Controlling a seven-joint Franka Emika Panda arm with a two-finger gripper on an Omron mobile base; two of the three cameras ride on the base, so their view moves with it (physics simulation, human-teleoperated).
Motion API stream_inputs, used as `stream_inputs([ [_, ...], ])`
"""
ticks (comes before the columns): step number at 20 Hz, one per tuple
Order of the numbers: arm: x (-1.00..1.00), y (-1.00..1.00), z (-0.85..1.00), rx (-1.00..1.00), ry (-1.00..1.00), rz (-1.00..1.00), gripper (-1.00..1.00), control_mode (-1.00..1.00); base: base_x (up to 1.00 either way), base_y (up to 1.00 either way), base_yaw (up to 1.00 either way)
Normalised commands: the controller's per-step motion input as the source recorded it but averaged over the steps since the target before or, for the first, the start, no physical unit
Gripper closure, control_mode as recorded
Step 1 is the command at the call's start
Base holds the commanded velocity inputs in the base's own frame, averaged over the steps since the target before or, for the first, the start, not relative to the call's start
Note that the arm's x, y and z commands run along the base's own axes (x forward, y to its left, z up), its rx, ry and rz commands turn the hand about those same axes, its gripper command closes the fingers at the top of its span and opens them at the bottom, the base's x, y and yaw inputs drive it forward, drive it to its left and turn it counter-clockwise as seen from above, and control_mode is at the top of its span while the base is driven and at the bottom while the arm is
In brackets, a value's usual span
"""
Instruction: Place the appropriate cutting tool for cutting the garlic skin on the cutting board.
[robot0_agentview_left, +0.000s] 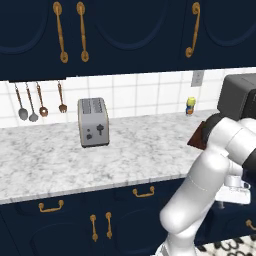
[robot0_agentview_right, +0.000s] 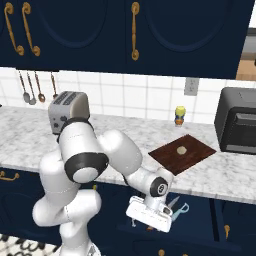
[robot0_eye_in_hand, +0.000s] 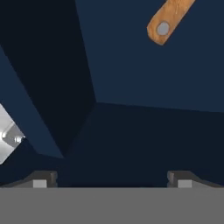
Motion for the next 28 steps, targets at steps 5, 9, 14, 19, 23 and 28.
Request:
stream_inputs([
  [5,-0.96,0.24,0.04,0.0,0.2,0.0,-1.0,-1.0,0.0,0.0,0.0],
  [9,-1.0,0.11,0.17,0.0,0.06,0.0,-1.0,-1.0,0.0,0.0,0.0],
  [14,-0.52,-0.02,0.45,-0.06,-0.03,0.0,-1.0,-1.0,0.0,0.0,0.0],
  [19,0.21,-0.08,0.16,-0.11,-0.09,0.0,-1.0,-1.0,0.0,0.0,0.0],
  [23,0.18,-0.01,-0.26,-0.11,-0.26,0.0,-1.0,-1.0,0.0,0.0,0.0],
  [28,0.01,-0.01,-0.38,-0.09,-0.33,-0.03,-1.0,-1.0,0.0,0.0,0.0],
])
